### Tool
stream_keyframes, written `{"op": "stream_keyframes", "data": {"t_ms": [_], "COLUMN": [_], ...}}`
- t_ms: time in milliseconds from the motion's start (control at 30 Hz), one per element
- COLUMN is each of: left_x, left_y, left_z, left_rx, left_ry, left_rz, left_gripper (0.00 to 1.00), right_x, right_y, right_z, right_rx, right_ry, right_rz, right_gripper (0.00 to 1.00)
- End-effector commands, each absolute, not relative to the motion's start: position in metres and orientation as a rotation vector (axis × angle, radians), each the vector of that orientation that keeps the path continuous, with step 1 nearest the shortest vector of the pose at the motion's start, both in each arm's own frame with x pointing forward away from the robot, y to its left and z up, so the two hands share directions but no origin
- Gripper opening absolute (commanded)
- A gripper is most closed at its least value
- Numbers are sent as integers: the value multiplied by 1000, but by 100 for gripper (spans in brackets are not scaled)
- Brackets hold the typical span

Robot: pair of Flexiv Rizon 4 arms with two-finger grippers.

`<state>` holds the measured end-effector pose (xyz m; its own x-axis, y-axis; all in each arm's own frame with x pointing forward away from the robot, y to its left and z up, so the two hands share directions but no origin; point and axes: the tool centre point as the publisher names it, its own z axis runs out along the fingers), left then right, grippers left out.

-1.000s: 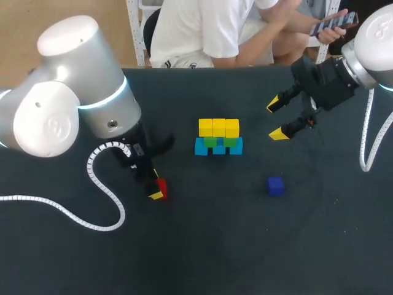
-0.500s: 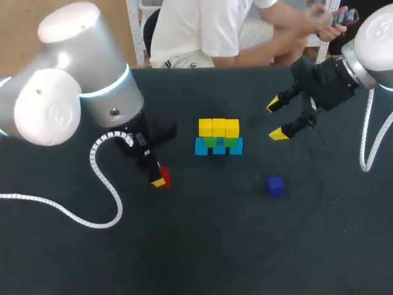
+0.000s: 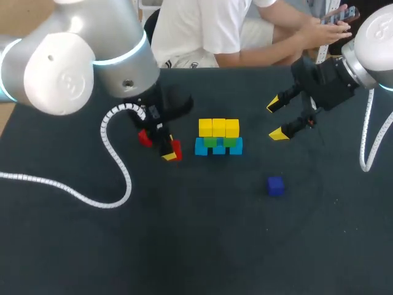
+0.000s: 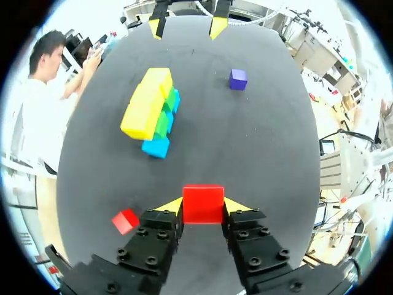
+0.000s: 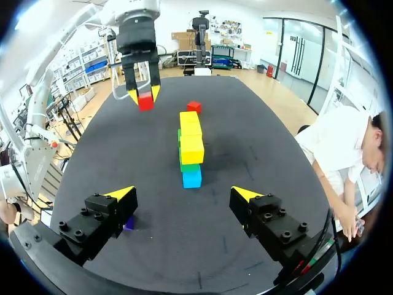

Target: Place the blue cubes, place green cubes on the blue cubes, place the yellow cubes on the green cubes, then place the red cubes on the yellow cubes, and place purple cube on the red cubes.

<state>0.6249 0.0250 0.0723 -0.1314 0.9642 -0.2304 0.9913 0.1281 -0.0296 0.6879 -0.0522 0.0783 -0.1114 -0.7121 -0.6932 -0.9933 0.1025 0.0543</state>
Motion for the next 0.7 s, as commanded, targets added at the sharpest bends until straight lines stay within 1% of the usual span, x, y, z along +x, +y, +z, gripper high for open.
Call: {"op": "stream_keyframes", "data": {"t_ms": [33, 400, 700], "left_x": [635, 656, 670], "left_y": [14, -1, -15], "left_z": [86, 100, 105], "left_rx": [2009, 2023, 2019], "left_ry": [2230, 2185, 2159], "left_rz": [-228, -218, -299], "left_gripper": [0, 0, 0], "right_x": [687, 687, 687], "right_y": [-52, -52, -52], "right_z": [78, 78, 78], "right_rx": [-1660, -1660, -1660], "right_ry": [1880, 1880, 1880], "right_rz": [729, 729, 729], "right_gripper": [100, 100, 100]}}
